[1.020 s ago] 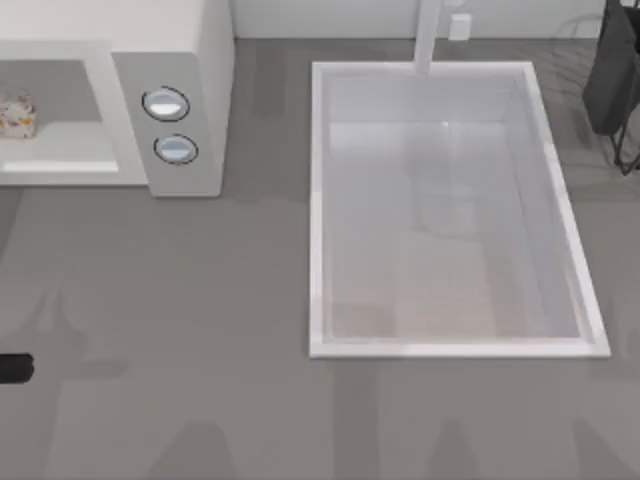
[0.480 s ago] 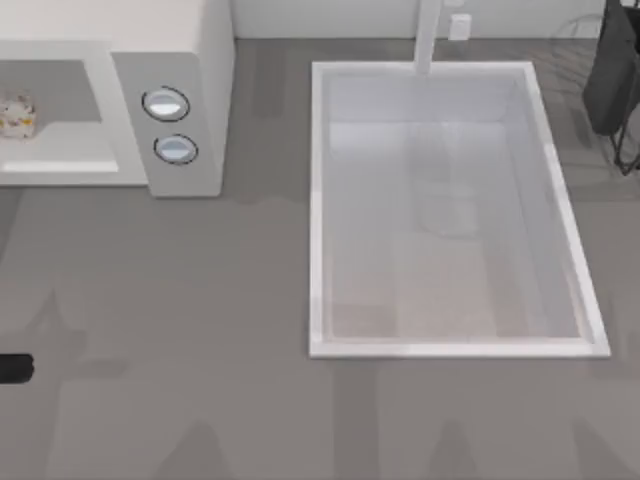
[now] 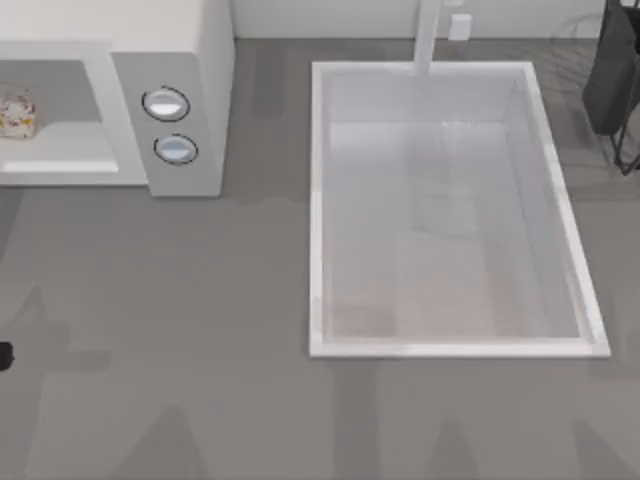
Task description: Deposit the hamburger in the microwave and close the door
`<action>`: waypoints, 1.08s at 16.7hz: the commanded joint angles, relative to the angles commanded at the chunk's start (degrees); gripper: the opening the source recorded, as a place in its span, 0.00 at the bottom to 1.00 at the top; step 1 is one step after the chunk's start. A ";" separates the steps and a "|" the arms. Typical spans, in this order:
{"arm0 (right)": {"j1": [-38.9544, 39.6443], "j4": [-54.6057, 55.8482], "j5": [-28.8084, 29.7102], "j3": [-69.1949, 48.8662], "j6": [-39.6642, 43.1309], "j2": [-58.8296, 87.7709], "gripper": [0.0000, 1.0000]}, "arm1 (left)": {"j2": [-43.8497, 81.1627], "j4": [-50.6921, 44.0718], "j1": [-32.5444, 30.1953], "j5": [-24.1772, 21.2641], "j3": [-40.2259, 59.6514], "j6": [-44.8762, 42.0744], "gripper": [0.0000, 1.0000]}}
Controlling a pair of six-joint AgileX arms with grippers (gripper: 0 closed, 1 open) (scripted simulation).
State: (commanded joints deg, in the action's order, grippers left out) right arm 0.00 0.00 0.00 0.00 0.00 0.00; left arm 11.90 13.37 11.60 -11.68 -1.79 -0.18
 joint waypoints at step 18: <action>0.00 0.00 0.00 0.00 0.00 0.00 1.00 | -10.84 -12.64 -7.29 7.14 1.54 0.12 0.00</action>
State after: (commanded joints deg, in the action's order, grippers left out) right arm 0.00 0.00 0.00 0.00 0.00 0.00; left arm 1.06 0.74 4.31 -4.54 -0.25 -0.06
